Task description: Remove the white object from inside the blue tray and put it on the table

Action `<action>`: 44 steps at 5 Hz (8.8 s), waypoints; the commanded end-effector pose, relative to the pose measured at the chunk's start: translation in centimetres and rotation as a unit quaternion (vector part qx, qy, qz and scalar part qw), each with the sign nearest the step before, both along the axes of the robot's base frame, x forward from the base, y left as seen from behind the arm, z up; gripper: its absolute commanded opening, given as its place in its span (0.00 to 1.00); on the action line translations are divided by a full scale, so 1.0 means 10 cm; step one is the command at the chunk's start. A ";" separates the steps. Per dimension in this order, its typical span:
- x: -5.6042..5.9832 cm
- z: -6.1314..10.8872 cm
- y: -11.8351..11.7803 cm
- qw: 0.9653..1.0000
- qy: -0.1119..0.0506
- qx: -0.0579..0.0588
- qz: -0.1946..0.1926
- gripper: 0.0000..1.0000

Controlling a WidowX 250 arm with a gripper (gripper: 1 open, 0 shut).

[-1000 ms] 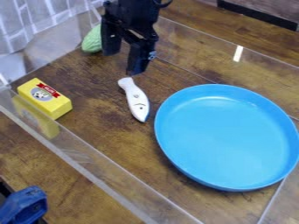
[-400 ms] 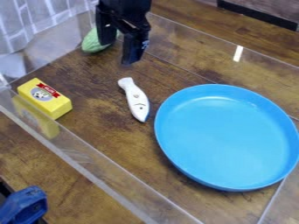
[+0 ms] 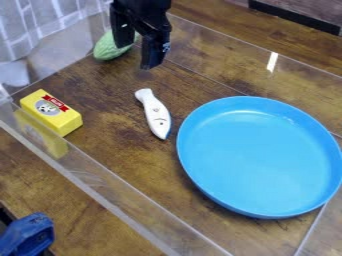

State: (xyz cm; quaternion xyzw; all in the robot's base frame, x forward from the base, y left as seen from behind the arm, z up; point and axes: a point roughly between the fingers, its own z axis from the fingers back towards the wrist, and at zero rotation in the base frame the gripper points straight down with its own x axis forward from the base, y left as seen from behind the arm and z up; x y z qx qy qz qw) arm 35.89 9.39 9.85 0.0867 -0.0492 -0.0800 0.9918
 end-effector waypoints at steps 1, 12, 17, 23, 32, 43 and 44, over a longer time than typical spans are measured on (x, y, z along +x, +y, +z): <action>0.09 0.19 0.13 0.999 -0.044 0.005 0.014 1.00; 0.21 0.06 0.27 0.993 -0.081 -0.051 0.068 1.00; 0.36 -0.03 0.48 0.994 -0.058 -0.058 0.075 1.00; 0.40 -0.14 0.64 0.994 -0.036 -0.064 0.076 1.00; 0.37 -0.27 0.84 0.995 -0.034 -0.078 0.060 1.00; 0.43 -0.16 0.97 0.992 -0.050 -0.106 0.050 1.00; 0.42 -0.15 0.96 0.991 -0.051 -0.110 0.049 1.00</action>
